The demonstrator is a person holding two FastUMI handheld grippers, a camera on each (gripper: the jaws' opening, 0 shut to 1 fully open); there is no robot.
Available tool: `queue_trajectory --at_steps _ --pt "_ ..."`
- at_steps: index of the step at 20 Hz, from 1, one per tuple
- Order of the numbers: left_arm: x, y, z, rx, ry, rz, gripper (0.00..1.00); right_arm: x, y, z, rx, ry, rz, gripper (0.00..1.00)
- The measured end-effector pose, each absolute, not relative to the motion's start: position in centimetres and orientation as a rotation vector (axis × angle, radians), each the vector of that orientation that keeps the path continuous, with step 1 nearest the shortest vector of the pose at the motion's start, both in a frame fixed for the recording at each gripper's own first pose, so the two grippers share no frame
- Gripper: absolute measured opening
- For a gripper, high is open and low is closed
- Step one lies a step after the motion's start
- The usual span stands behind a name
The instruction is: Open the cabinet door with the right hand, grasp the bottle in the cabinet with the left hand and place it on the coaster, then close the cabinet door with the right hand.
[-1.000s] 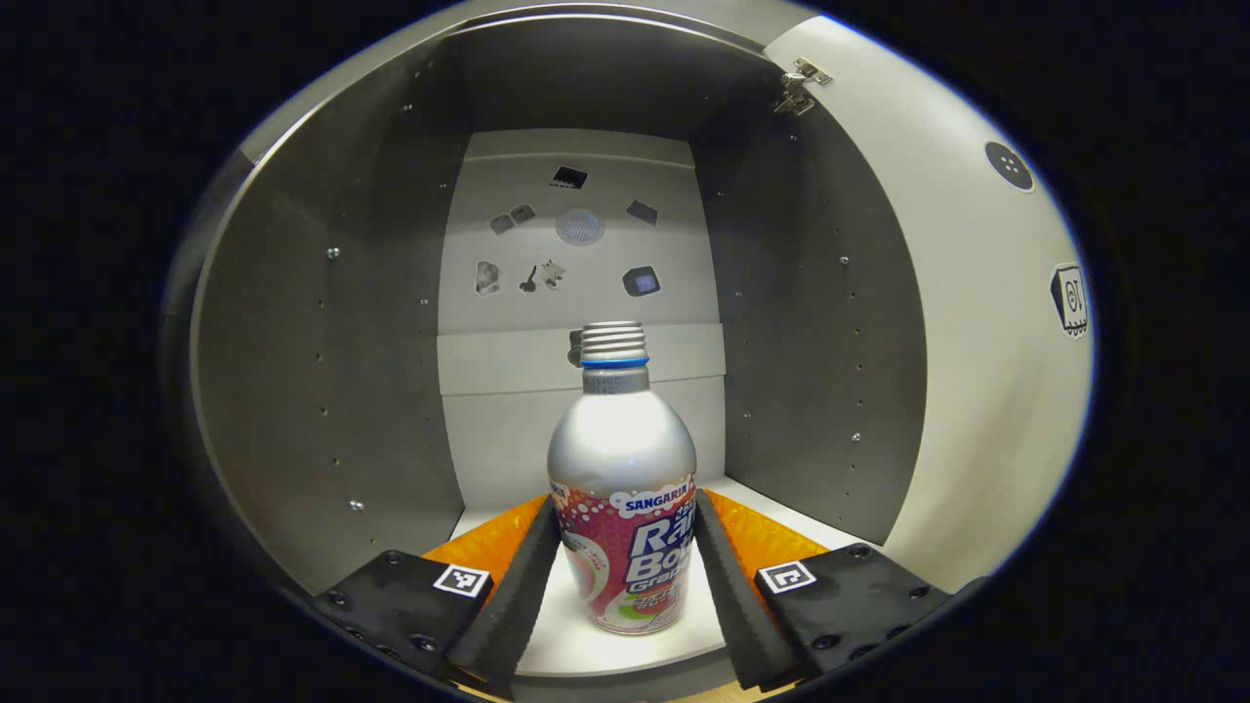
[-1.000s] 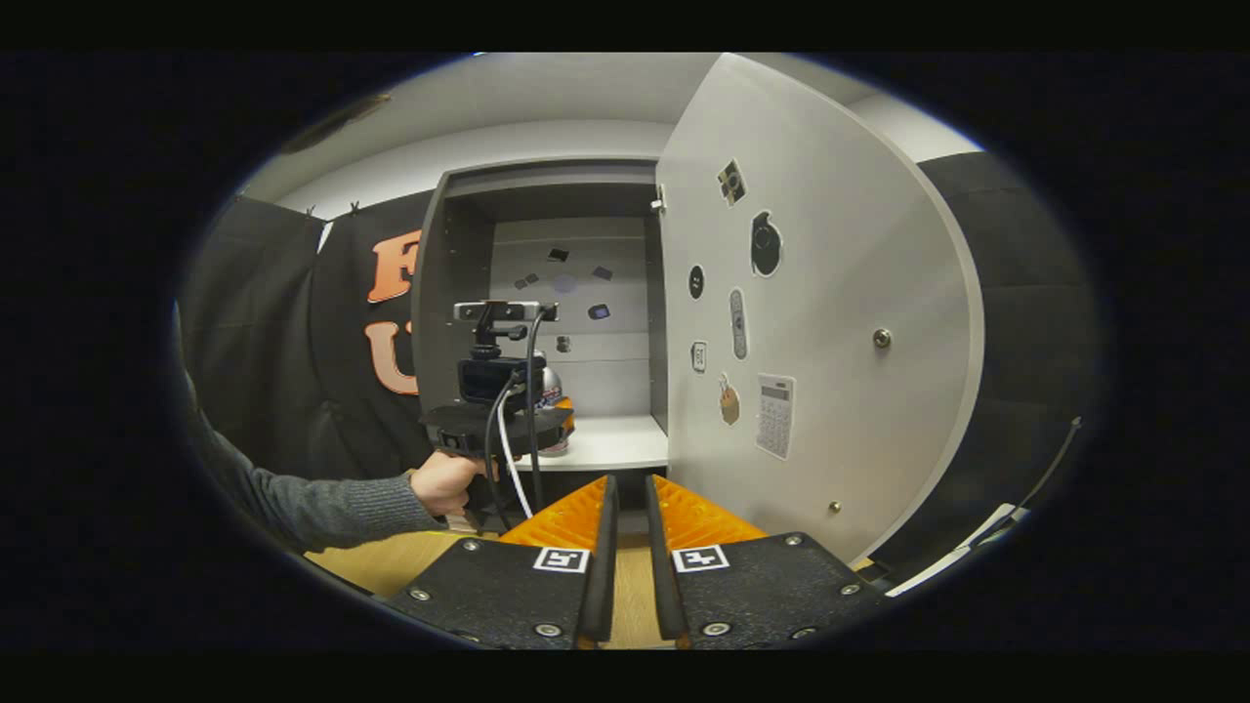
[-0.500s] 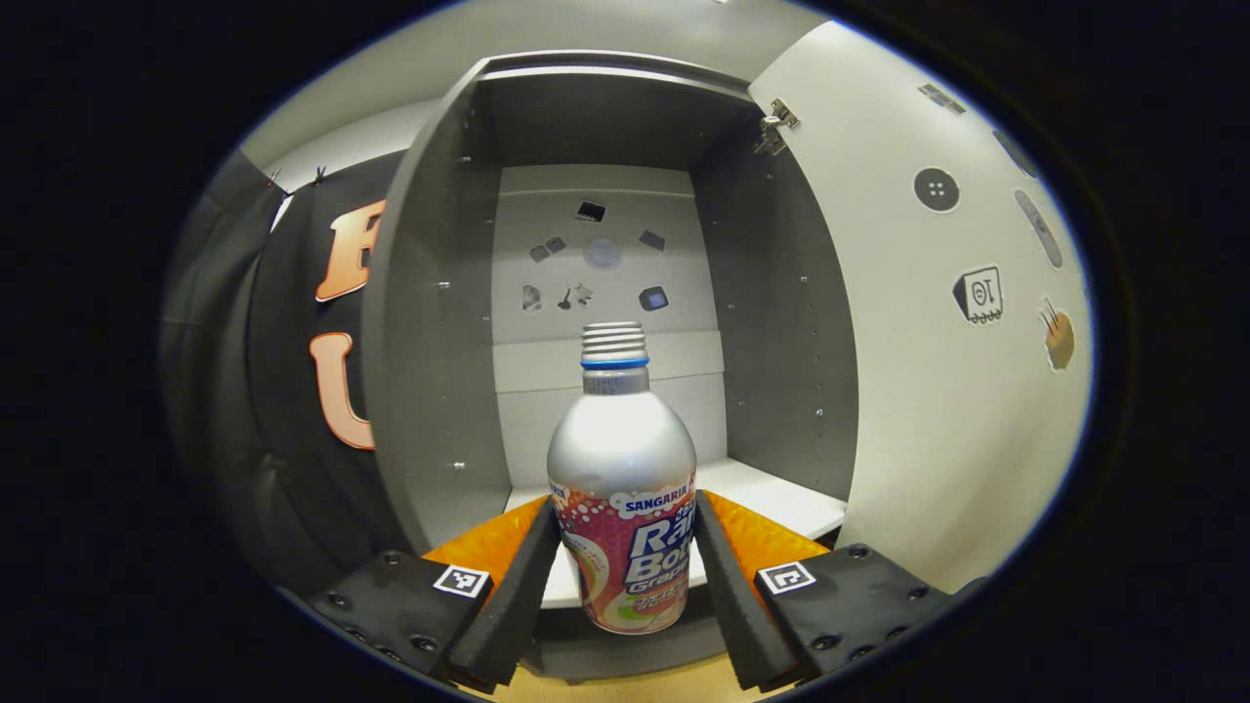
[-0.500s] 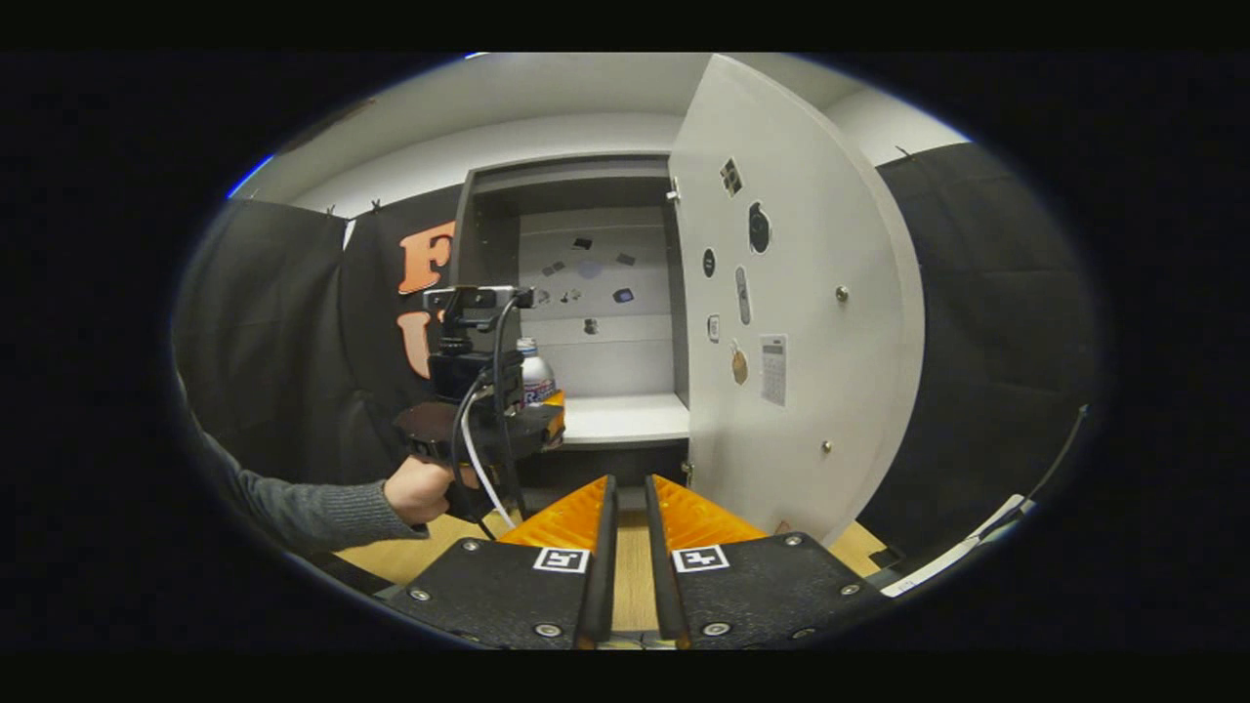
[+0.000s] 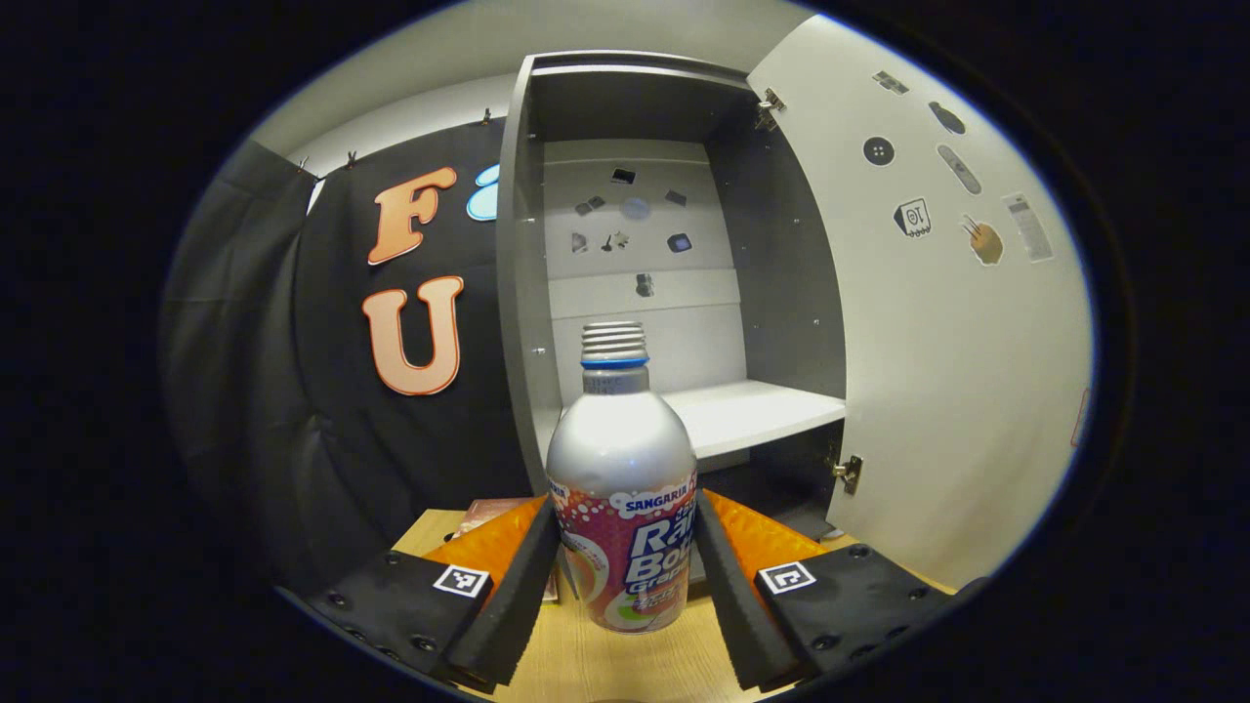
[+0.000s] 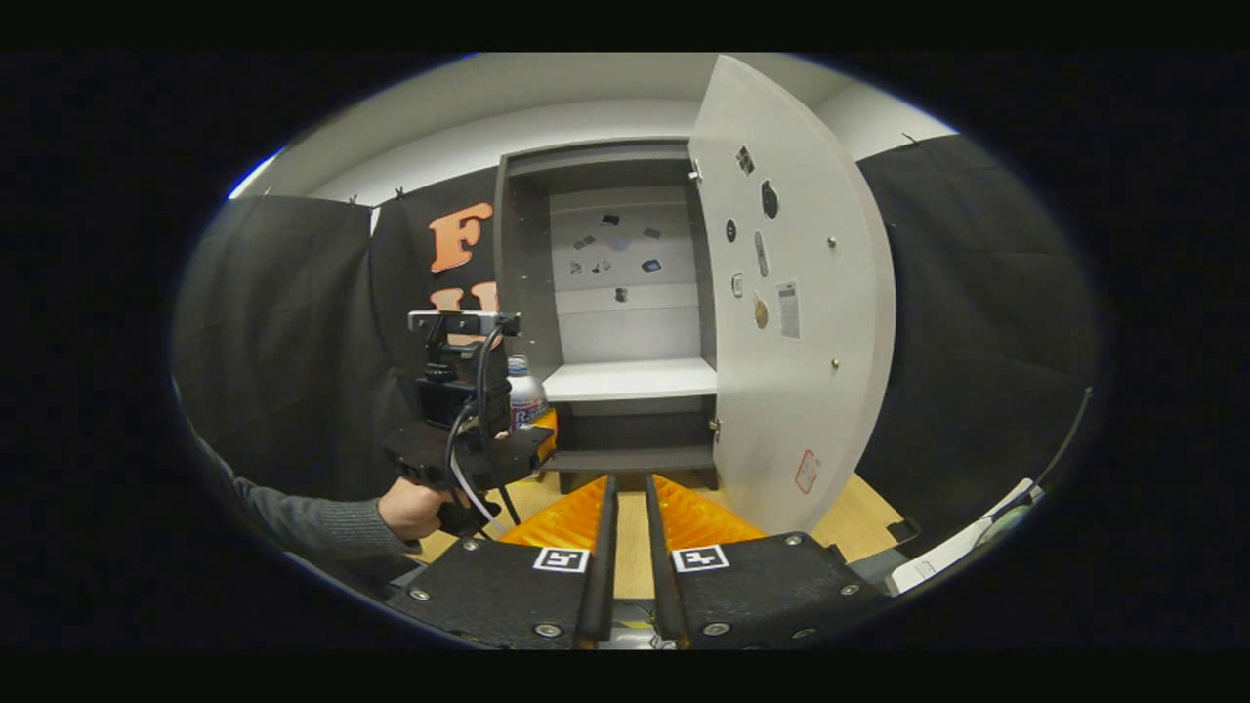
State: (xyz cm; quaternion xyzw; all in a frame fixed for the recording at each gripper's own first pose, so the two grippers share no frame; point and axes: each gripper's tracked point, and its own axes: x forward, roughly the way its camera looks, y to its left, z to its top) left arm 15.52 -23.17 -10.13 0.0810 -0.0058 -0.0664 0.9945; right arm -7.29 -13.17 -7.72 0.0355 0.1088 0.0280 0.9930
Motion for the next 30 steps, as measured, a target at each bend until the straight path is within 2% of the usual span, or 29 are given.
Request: queue_trajectory --at_steps 3,4,5,6,7,16,27,28,30 --pt "14.0 -21.8 -13.9 0.152 0.039 -0.111 0.85 -8.1 -12.9 -9.0 0.084 0.246 0.066 0.17" --pt "13.6 -21.4 -15.3 0.147 0.058 -0.107 0.86 -8.2 -12.8 -9.5 0.091 0.255 0.069 0.13" --pt "13.2 -20.9 -16.8 0.146 0.081 -0.099 0.86 -8.2 -12.8 -10.0 0.099 0.268 0.071 0.17" --pt "12.9 -20.4 -18.2 0.141 0.097 -0.089 0.86 -8.4 -12.8 -10.5 0.105 0.281 0.072 0.13" --pt "12.5 -20.1 -19.5 0.133 0.117 -0.086 0.86 -8.4 -12.8 -11.0 0.111 0.292 0.073 0.17" --pt "9.4 -18.9 -31.5 0.117 0.260 -0.078 0.85 -7.8 -11.6 -14.7 0.104 0.410 0.113 0.17" --pt "8.7 -17.5 -34.8 0.112 0.261 -0.048 0.86 -7.3 -10.4 -16.5 0.087 0.485 0.152 0.17" --pt "8.9 -17.5 -34.4 0.119 0.247 -0.054 0.86 -6.9 -10.3 -16.7 0.086 0.487 0.155 0.22" --pt "8.4 -18.0 -34.6 0.149 0.231 -0.070 0.86 -6.7 -9.7 -16.5 0.089 0.490 0.160 0.22"
